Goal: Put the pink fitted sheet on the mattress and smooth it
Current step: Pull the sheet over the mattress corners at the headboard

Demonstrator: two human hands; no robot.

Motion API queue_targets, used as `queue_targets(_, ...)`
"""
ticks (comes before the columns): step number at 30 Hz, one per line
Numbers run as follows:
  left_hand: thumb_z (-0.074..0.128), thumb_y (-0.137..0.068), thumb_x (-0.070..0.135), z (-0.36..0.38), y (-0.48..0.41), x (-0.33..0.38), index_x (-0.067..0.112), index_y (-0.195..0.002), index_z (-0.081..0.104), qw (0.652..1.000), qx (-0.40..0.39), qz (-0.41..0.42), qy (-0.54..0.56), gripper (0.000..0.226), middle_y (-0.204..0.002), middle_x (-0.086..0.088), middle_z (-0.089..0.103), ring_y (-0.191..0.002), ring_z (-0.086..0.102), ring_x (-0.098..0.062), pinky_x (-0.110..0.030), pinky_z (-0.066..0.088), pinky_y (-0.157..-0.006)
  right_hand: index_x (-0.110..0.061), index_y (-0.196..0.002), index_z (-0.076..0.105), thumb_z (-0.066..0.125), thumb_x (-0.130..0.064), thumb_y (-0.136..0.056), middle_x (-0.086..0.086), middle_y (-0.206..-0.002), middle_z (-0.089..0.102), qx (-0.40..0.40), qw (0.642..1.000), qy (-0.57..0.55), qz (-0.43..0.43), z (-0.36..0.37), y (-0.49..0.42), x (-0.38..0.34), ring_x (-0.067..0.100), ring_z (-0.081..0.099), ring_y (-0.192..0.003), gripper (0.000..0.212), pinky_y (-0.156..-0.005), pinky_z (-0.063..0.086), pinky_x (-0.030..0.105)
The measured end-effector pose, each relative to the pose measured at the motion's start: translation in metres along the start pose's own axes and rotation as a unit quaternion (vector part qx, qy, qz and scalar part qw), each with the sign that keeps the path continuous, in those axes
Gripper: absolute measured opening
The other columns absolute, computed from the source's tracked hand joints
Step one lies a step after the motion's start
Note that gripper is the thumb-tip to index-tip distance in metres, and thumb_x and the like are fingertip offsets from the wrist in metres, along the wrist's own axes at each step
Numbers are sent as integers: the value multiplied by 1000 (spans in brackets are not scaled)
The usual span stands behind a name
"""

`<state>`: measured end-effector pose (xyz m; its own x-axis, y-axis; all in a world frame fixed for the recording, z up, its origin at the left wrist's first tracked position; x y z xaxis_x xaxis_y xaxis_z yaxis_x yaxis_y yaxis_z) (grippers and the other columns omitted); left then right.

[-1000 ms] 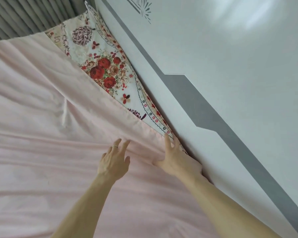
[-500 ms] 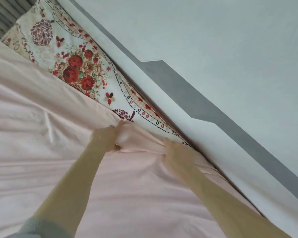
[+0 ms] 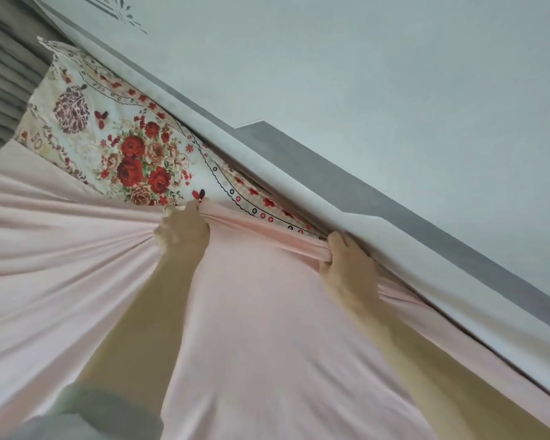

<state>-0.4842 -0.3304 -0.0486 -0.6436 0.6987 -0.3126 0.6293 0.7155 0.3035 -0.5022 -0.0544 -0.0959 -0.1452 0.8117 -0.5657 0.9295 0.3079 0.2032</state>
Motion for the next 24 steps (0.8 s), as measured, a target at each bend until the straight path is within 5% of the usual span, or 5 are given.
queue_targets(7, 42, -85, -1, -47, -20, 47, 18, -120, 44, 955, 134, 35, 261, 40, -116, -18, 49, -88, 59, -42, -41, 42, -71, -16, -89, 39, 60, -23, -91, 5, -71, 57, 20, 999, -35, -1, -5, 6, 7, 36, 61, -69, 22, -56, 38, 35)
queue_targets(11, 56, -84, 1, -24, -15, 77, 28, -141, 33, 906, 69, 105, 403, 67, -152, -14, 15, -99, 48, -21, -33, 40, -81, -17, -109, 52, 59, -11, -92, 3, -93, 67, 93, 987, -128, 17, 4, 24, 18, 31, 64, -77, 20, -63, 52, 37)
queue_targets(16, 68, -85, 25, 2, -12, 85, 6, -114, 51, 941, 111, 107, 302, 38, -127, -17, 40, -105, 51, -39, -46, 45, -85, -12, -150, 31, 55, -4, -89, 2, -158, 37, 84, 986, -46, -136, 10, 39, 29, 15, 41, -141, 66, -103, 43, 31)
queue_targets(19, 55, -92, 31, 13, -8, 82, 13, -115, 59, 961, 75, 174, 200, 30, -130, -10, 46, -114, 48, -36, -45, 43, -92, -11, -148, 38, 52, -8, -89, 2, -162, 28, 60, 984, -9, -167, 16, 43, 35, 25, 47, -136, 61, -102, 44, 42)
queue_targets(24, 54, -86, 32, 19, -13, 81, 34, -124, 58, 957, 72, 265, 93, 39, -156, 3, 25, -123, 45, -33, -46, 40, -102, -16, -132, 54, 51, -25, -89, 1, -136, 49, 36, 988, 79, -124, 22, 44, 36, 30, 57, -111, 44, -91, 49, 47)
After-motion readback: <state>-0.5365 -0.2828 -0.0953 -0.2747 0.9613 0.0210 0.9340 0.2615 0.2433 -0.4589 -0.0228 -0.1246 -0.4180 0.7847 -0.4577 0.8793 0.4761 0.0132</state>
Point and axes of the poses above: each hand's wrist, its own y-axis away from the middle knuckle, its own z-axis out of the palm, x = y × z, the point moved 2 cm from there along -y, towards the middle knuckle
